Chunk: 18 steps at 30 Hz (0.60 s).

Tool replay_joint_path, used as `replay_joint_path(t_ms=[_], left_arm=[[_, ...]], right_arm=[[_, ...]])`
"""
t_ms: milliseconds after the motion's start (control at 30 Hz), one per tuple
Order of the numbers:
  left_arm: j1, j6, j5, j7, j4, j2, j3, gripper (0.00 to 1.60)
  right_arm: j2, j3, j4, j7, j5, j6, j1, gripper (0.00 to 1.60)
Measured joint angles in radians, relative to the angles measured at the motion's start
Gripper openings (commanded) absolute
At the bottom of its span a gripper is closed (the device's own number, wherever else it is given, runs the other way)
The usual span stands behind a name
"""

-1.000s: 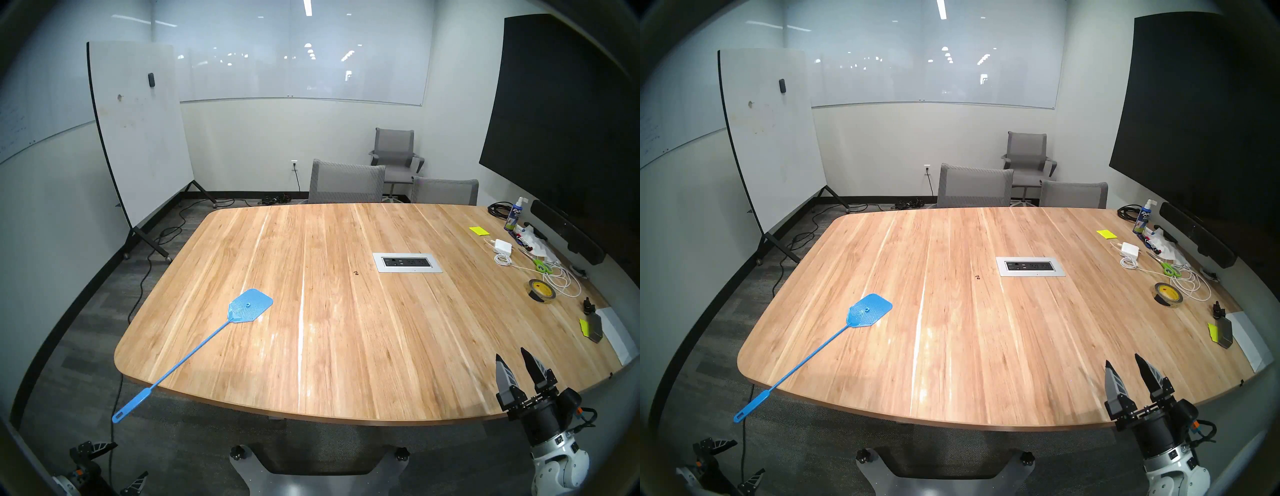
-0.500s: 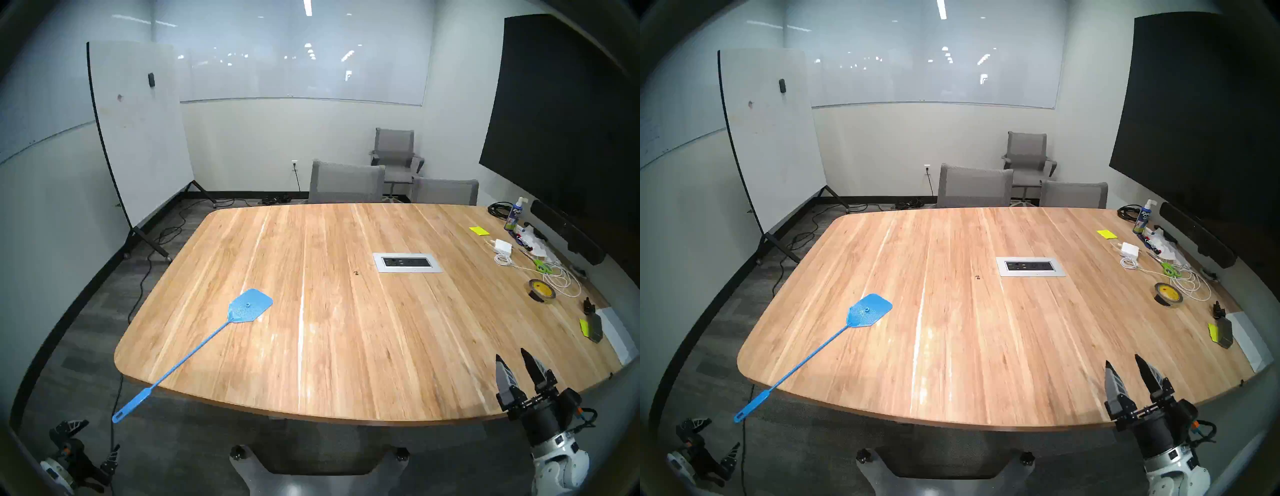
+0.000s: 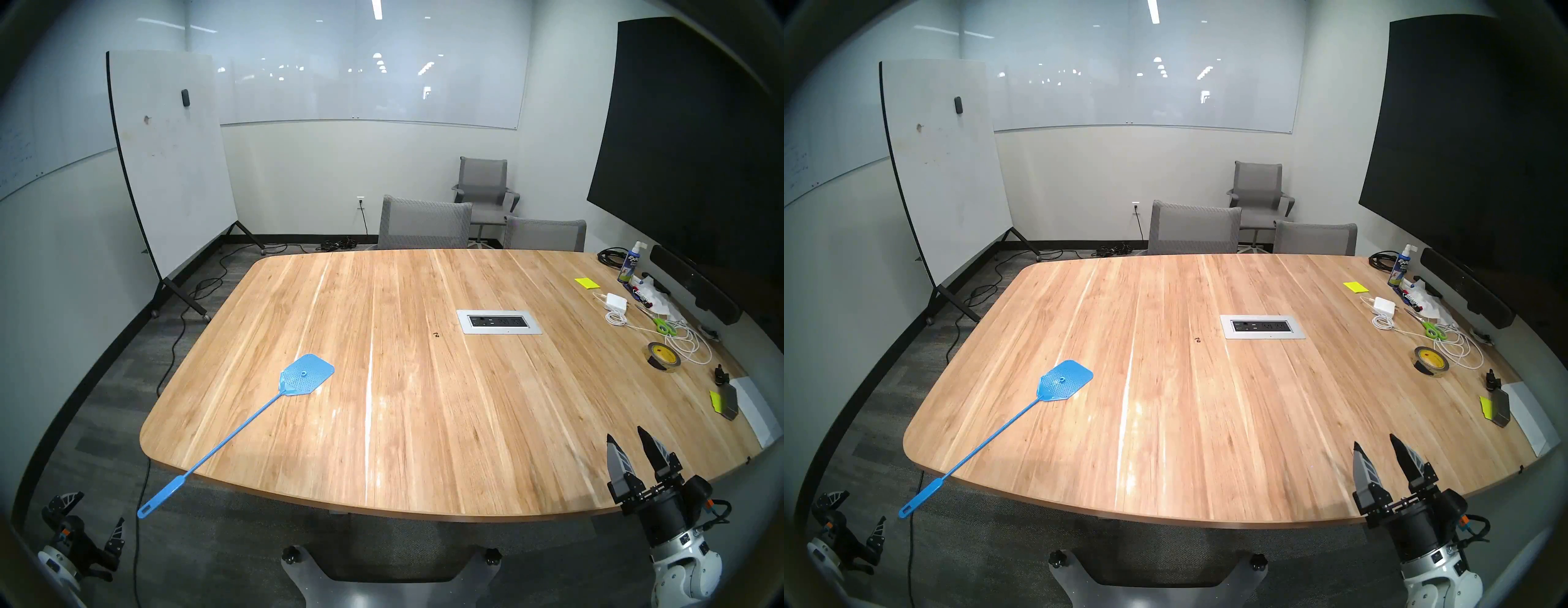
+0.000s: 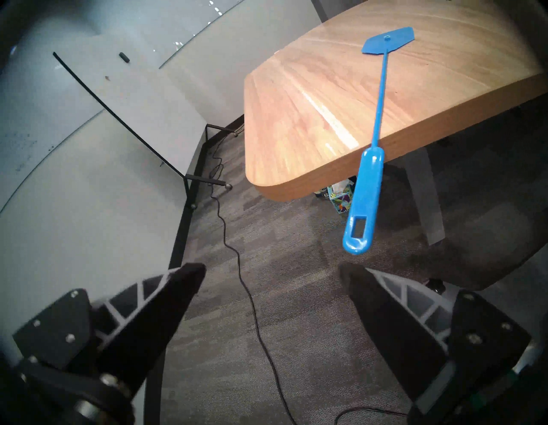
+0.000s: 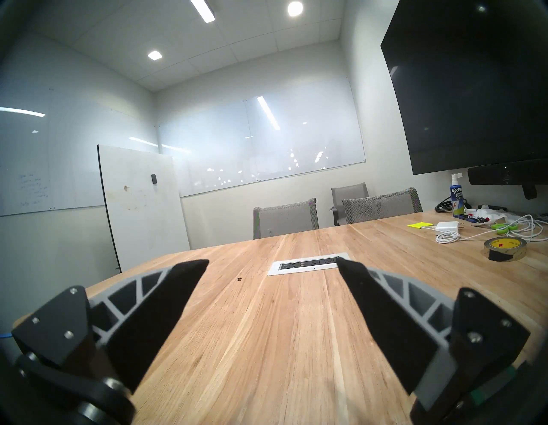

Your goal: Swat a bug on table

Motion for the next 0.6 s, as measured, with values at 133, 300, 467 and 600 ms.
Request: replay_joint_path(t_ms=[133,300,467,600], left_arm=[[-0.005,0.003,-0.027,0.016,-0.001,0.001,0.000,1.60],[-0.006,0.002,-0.070,0.015,0.000,0.002,0.003,1.60],[-0.008,0.001,-0.099,-0.020,0.009,0.007,0.024,1.60],[-0.016,0.001,-0.110,-0.051,0.034,0.015,0.048,1.60]], right_arm=[[0.000,0.000,0.000,0.000,0.000,0.000,0.000,1.60],[0.000,0.000,0.000,0.000,0.000,0.000,0.001,1.60],[-0.001,0.000,0.000,0.001,-0.001,0.000,0.001,1.60],[-0.001,0.000,0.000,0.001,-0.001,0.001,0.001,1.60]])
